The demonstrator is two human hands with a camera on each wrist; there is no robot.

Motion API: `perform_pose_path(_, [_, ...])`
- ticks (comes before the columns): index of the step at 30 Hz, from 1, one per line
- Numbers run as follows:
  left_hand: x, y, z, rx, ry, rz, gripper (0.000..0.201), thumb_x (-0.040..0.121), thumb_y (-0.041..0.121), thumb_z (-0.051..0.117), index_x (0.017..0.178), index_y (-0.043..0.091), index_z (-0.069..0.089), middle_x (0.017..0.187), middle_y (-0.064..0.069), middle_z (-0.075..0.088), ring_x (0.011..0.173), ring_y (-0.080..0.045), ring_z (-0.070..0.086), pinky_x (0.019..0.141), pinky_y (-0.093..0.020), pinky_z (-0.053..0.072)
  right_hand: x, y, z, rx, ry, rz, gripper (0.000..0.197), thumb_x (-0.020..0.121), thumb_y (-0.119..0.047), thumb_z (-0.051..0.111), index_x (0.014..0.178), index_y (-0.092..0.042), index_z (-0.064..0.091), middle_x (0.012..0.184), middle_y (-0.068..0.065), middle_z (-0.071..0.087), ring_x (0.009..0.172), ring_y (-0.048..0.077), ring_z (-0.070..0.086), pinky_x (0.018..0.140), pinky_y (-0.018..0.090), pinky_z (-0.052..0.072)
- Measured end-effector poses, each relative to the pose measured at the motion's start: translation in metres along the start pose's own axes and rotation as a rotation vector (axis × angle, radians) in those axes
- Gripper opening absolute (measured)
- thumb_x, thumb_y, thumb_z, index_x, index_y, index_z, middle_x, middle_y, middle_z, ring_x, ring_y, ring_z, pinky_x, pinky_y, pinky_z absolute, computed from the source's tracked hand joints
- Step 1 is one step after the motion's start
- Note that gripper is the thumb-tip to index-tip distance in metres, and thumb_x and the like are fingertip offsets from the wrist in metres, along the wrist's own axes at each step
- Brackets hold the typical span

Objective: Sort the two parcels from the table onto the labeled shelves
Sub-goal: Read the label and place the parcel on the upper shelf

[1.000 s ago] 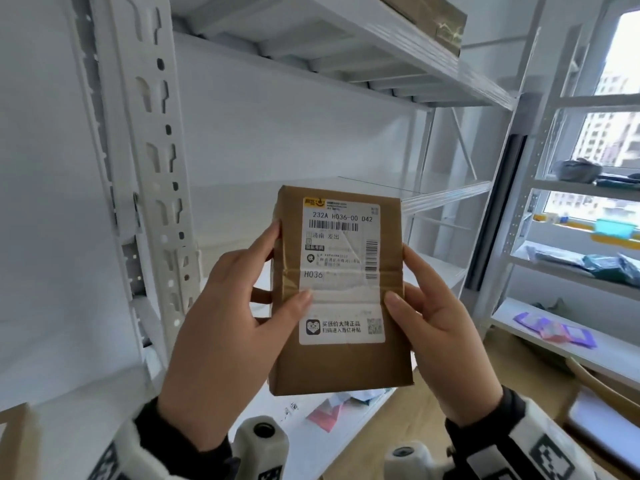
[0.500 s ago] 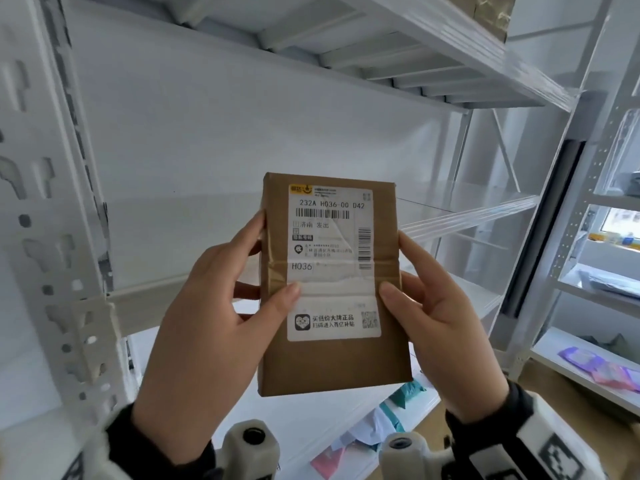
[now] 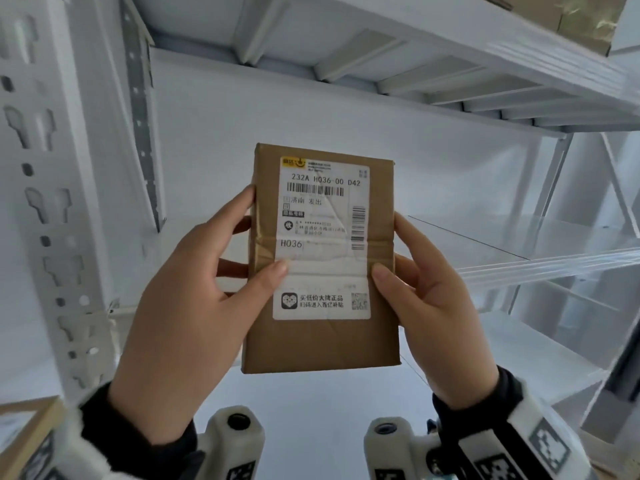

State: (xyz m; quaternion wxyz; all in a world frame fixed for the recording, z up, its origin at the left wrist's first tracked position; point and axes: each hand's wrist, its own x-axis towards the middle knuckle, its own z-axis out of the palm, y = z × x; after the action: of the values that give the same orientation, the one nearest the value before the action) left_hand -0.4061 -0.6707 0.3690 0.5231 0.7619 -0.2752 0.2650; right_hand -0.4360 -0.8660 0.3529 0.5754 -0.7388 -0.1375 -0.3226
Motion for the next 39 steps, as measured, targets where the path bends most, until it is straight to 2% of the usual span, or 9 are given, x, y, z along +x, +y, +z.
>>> perform_pose_path(5, [0.009,0.014,0.019,0.056,0.078,-0.048,0.06,0.081,0.039,0.059,0.133,0.056,0.033,0.114,0.037,0.053,0.088,0.013,0.058,0.066,-0.014,0.046,0.021,0.0,-0.019,0.027,-0.108,-0.004,0.054,0.088,-0.012,0.054,0.13,-0.044,0.042,0.105,-0.005,0.074,0.085,0.011,0.073,0.067,0.025,0.057])
perform_pose_path(9, [0.023,0.019,0.027,0.082,0.138,-0.062,0.057,0.084,0.034,0.06,0.135,0.049,0.038,0.125,0.021,0.059,0.085,0.007,0.064,0.079,-0.027,0.056,0.037,-0.002,-0.025,0.054,-0.185,0.024,0.062,0.085,-0.006,0.057,0.134,-0.036,0.033,0.111,-0.002,0.07,0.09,0.012,0.071,0.071,0.028,0.059])
perform_pose_path(13, [0.045,0.019,0.025,0.161,0.199,-0.055,0.056,0.084,0.032,0.06,0.135,0.044,0.04,0.129,0.02,0.057,0.102,0.013,0.056,0.093,-0.035,0.051,0.06,-0.001,-0.021,0.075,-0.211,0.025,0.057,0.087,0.0,0.052,0.126,-0.037,0.032,0.112,0.003,0.068,0.096,0.013,0.068,0.072,0.025,0.056])
perform_pose_path(17, [0.069,0.015,0.021,0.204,0.191,-0.077,0.055,0.084,0.033,0.06,0.135,0.039,0.041,0.127,0.018,0.059,0.116,0.001,0.054,0.098,-0.038,0.047,0.082,0.002,-0.013,0.102,-0.209,0.044,0.056,0.088,-0.002,0.053,0.127,-0.037,0.032,0.111,0.001,0.067,0.094,0.011,0.067,0.067,0.021,0.054])
perform_pose_path(22, [0.092,0.004,0.021,0.17,0.137,-0.127,0.052,0.083,0.034,0.06,0.133,0.038,0.045,0.123,0.014,0.063,0.109,-0.006,0.06,0.091,-0.042,0.051,0.104,0.005,-0.007,0.085,-0.21,0.105,0.063,0.089,-0.005,0.054,0.141,-0.029,0.03,0.1,-0.006,0.068,0.083,0.004,0.066,0.06,0.016,0.053])
perform_pose_path(26, [0.105,-0.006,0.02,0.129,0.097,-0.186,0.045,0.085,0.029,0.059,0.128,0.037,0.049,0.112,0.009,0.069,0.096,-0.012,0.067,0.084,-0.041,0.055,0.118,0.008,0.002,0.019,-0.215,0.134,0.064,0.089,-0.007,0.054,0.145,-0.026,0.028,0.103,-0.001,0.068,0.092,0.016,0.067,0.078,0.034,0.056])
perform_pose_path(29, [0.115,-0.012,0.019,0.074,0.075,-0.265,0.045,0.088,0.026,0.058,0.131,0.033,0.049,0.103,0.002,0.071,0.083,-0.012,0.07,0.066,-0.03,0.058,0.129,0.01,0.009,-0.041,-0.232,0.149,0.062,0.09,-0.01,0.054,0.145,-0.026,0.028,0.111,0.005,0.067,0.096,0.021,0.066,0.087,0.04,0.055])
perform_pose_path(34, [0.132,-0.027,0.022,0.074,0.052,-0.374,0.05,0.087,0.025,0.059,0.135,0.027,0.045,0.113,-0.003,0.068,0.08,-0.015,0.067,0.058,-0.028,0.052,0.148,0.019,0.018,-0.134,-0.246,0.201,0.058,0.091,-0.014,0.053,0.143,-0.025,0.032,0.115,0.004,0.064,0.096,0.021,0.064,0.085,0.035,0.055])
perform_pose_path(39, [0.141,-0.041,0.023,0.074,0.018,-0.471,0.047,0.087,0.025,0.06,0.133,0.025,0.048,0.093,0.002,0.065,0.07,-0.015,0.064,0.056,-0.027,0.052,0.155,0.029,0.027,-0.256,-0.254,0.176,0.049,0.092,-0.016,0.05,0.14,-0.022,0.041,0.13,0.005,0.06,0.098,0.019,0.06,0.082,0.03,0.051])
